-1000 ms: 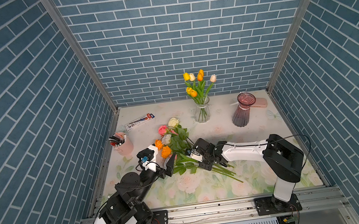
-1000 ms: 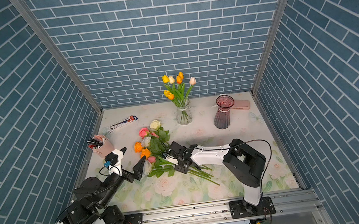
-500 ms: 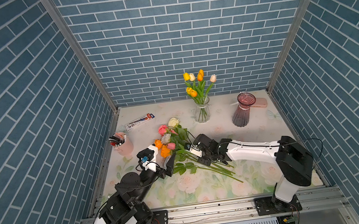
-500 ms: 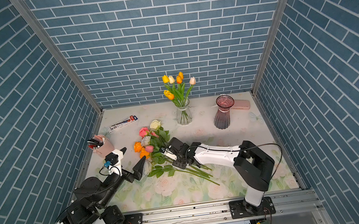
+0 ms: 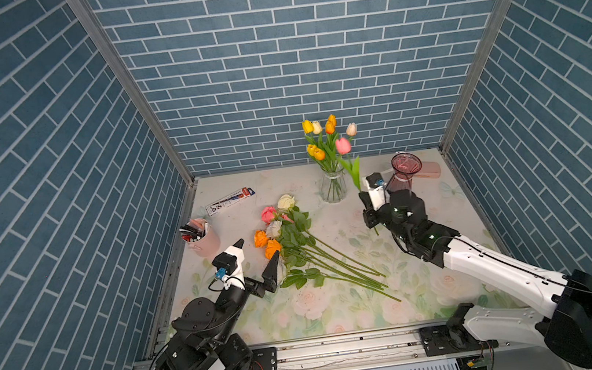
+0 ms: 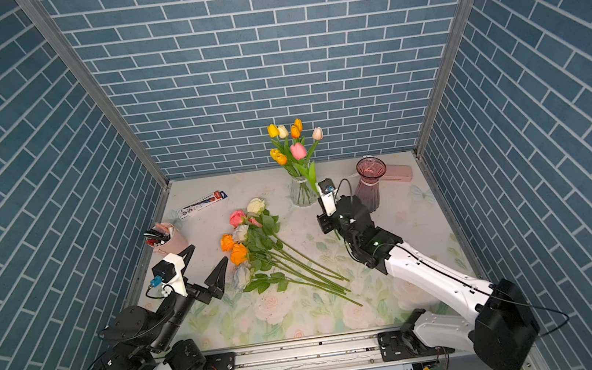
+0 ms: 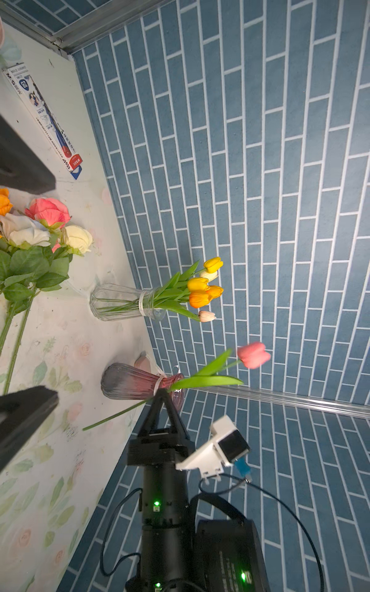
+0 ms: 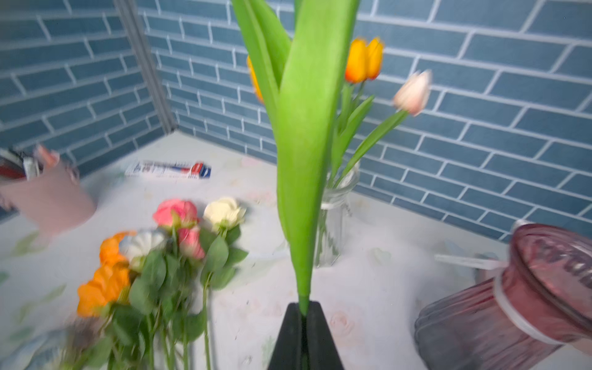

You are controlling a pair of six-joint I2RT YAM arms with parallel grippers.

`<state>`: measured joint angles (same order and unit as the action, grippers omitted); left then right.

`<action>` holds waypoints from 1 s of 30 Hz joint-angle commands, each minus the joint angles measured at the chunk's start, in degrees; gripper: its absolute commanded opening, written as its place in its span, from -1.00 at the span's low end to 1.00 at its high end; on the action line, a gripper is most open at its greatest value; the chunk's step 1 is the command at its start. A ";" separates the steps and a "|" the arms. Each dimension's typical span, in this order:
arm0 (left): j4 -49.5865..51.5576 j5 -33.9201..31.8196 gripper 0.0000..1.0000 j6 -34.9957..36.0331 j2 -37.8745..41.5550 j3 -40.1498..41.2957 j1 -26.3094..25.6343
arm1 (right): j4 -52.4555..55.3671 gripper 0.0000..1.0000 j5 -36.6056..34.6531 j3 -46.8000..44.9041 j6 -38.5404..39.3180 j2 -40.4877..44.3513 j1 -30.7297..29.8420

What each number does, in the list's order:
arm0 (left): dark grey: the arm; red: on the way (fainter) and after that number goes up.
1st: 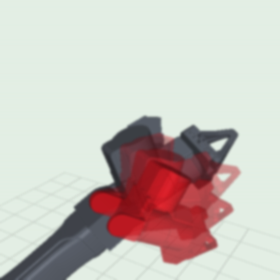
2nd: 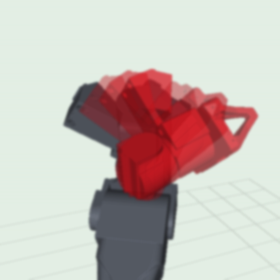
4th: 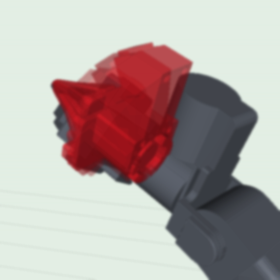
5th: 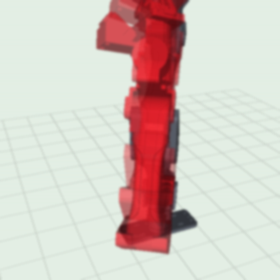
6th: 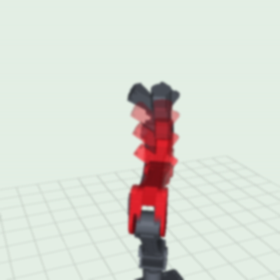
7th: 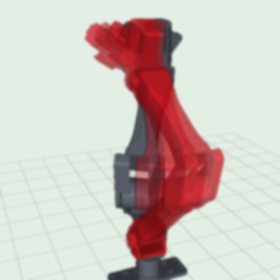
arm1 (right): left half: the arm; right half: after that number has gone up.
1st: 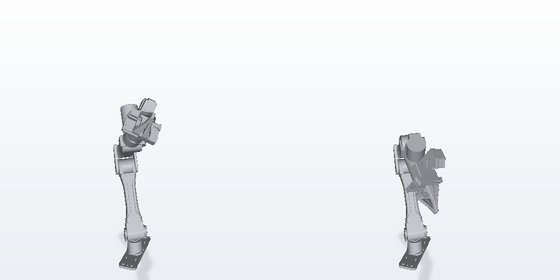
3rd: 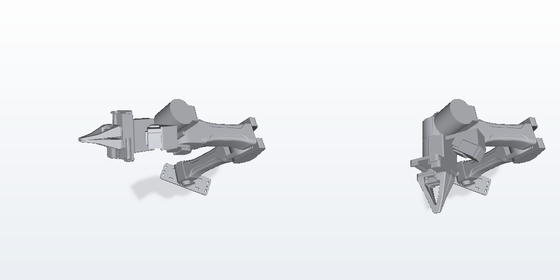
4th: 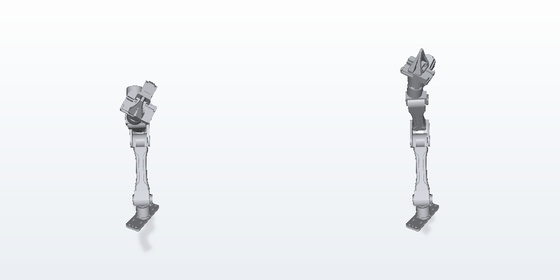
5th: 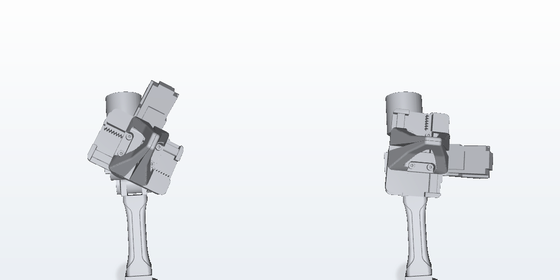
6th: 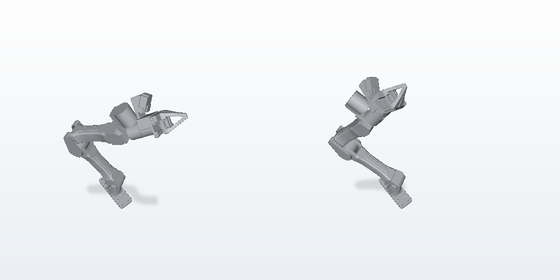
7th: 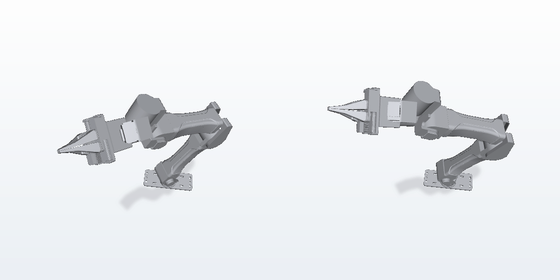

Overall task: Arrange the flowers in different vases according to their variety
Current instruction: Insert the flower into the vase.

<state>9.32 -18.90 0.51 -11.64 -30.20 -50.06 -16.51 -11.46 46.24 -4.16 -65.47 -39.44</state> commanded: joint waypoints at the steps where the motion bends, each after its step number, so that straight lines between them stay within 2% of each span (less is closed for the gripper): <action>1: -0.87 -0.29 1.00 0.45 -0.47 0.50 -0.27 | -21.40 -1.00 4.52 1.21 -1.79 -0.77 2.89; 5: -0.58 0.24 1.00 0.45 -1.59 0.31 -0.20 | -24.53 -1.00 10.47 10.73 -2.47 -9.00 7.09; 11: -0.52 -0.07 1.00 0.19 -2.03 0.40 -0.22 | -28.75 -1.00 19.49 25.00 -7.82 -23.00 11.43; 19: -0.46 0.26 1.00 0.26 -2.72 0.51 -0.21 | -26.68 -1.00 23.48 40.34 -9.39 -39.92 13.08; 25: -0.53 0.17 1.00 0.28 -2.77 0.66 -0.21 | -24.79 -1.00 23.96 45.09 -9.29 -48.81 13.25; 30: -0.48 0.00 1.00 0.50 -2.83 0.71 -0.23 | -23.62 -1.00 23.64 44.45 -9.06 -51.75 13.34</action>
<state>9.21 -18.81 0.67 -14.26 -30.06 -50.06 -40.23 11.40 89.78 -12.05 -116.88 -26.28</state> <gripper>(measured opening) 0.998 0.062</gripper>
